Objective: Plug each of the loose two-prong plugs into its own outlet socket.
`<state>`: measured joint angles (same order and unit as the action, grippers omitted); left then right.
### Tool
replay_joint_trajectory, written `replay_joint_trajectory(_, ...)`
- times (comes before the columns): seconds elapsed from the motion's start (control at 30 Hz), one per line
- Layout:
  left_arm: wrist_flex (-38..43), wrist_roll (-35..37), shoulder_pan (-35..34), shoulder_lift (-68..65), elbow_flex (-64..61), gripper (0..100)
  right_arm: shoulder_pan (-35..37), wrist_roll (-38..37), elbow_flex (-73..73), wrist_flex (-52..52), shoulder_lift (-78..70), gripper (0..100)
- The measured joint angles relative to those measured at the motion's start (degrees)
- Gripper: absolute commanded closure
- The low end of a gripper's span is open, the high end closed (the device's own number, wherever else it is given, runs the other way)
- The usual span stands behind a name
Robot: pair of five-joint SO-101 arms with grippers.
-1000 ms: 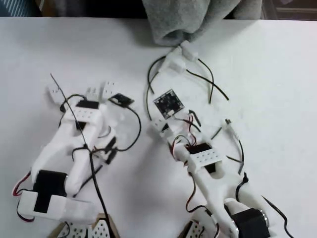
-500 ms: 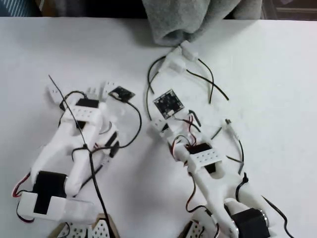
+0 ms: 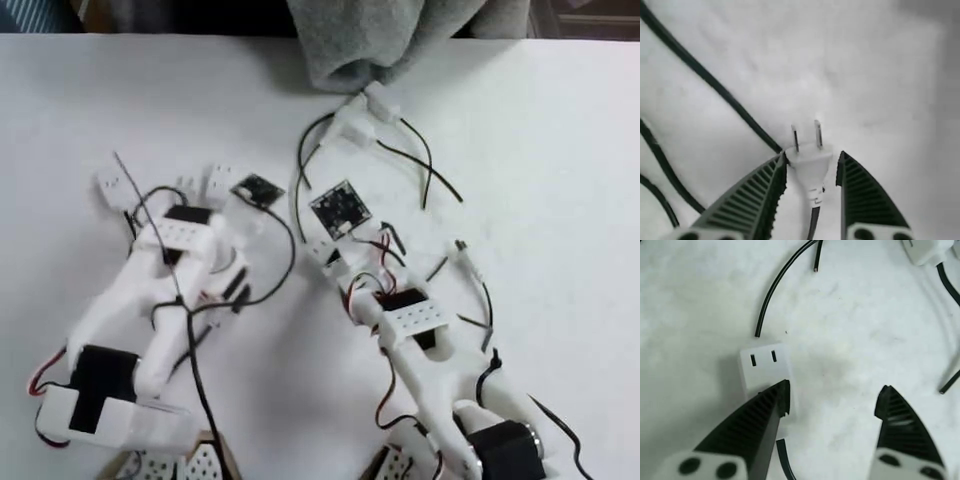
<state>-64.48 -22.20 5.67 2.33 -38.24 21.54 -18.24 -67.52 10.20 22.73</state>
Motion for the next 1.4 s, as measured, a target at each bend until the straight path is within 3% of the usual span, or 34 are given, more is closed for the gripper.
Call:
replay_joint_trajectory(0.3,-0.44,5.1,6.77,0.0,0.0,93,0.0,0.0,0.0,0.0,0.0,72.2)
replay_joint_trajectory(0.63,-2.73,5.1,6.95,0.0,0.0,88,0.0,0.0,0.0,0.0,0.0,72.2)
replay_joint_trajectory(0.97,-9.76,5.1,1.23,0.0,7.03,87,0.0,0.0,0.0,0.0,0.0,72.2)
replay_joint_trajectory(1.23,-9.76,2.11,0.53,0.0,7.82,87,0.0,0.0,0.0,0.0,0.0,72.2)
replay_joint_trajectory(1.4,-6.68,2.02,0.53,0.0,7.03,79,0.0,0.0,0.0,0.0,0.0,72.1)
